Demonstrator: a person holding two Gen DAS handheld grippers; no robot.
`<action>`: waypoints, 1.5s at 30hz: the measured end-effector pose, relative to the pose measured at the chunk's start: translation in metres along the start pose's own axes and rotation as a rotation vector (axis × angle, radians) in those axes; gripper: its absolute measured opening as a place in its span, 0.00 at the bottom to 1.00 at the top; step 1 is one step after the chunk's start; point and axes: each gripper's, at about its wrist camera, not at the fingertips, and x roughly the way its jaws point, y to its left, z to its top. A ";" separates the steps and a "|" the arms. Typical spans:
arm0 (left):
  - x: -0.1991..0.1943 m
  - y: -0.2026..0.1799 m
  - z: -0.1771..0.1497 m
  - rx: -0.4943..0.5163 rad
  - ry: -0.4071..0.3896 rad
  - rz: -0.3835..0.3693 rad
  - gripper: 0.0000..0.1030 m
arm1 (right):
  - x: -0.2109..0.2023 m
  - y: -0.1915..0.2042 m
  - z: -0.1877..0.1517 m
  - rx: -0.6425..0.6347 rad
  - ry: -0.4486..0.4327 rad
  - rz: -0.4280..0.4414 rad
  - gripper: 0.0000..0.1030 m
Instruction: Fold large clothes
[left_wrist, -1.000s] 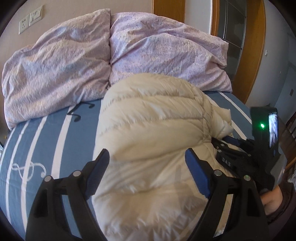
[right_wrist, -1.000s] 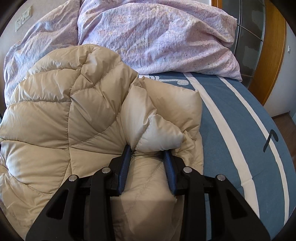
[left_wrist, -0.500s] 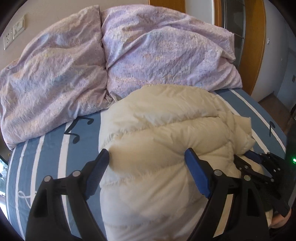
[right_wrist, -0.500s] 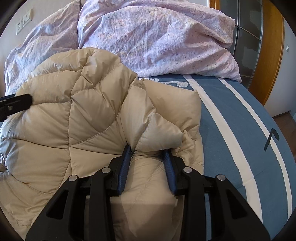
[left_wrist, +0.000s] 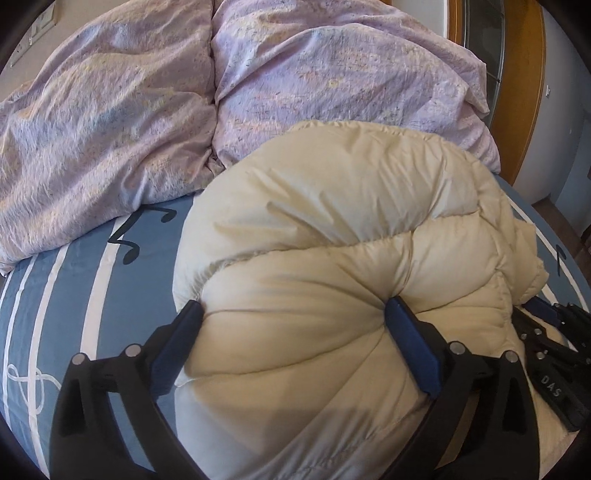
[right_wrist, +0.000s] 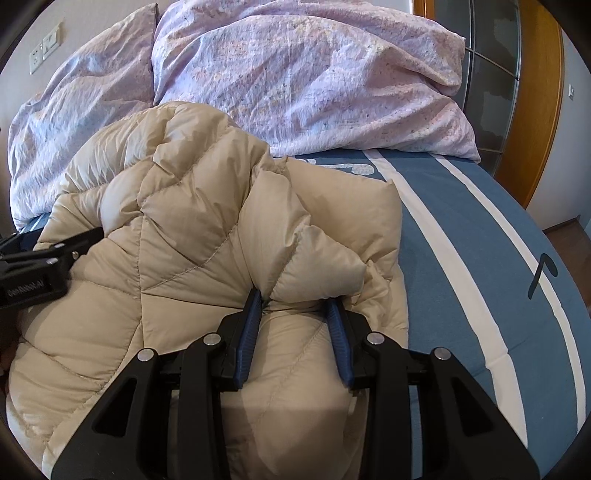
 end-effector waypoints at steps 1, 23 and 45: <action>0.001 -0.001 -0.001 0.003 -0.005 0.004 0.97 | 0.000 0.000 0.000 -0.001 -0.001 -0.001 0.36; 0.010 0.000 -0.003 -0.005 -0.004 0.007 0.98 | -0.002 0.001 0.000 -0.013 -0.002 -0.011 0.37; 0.011 -0.001 -0.004 -0.002 -0.009 0.014 0.98 | -0.002 0.001 0.000 -0.014 -0.001 -0.009 0.38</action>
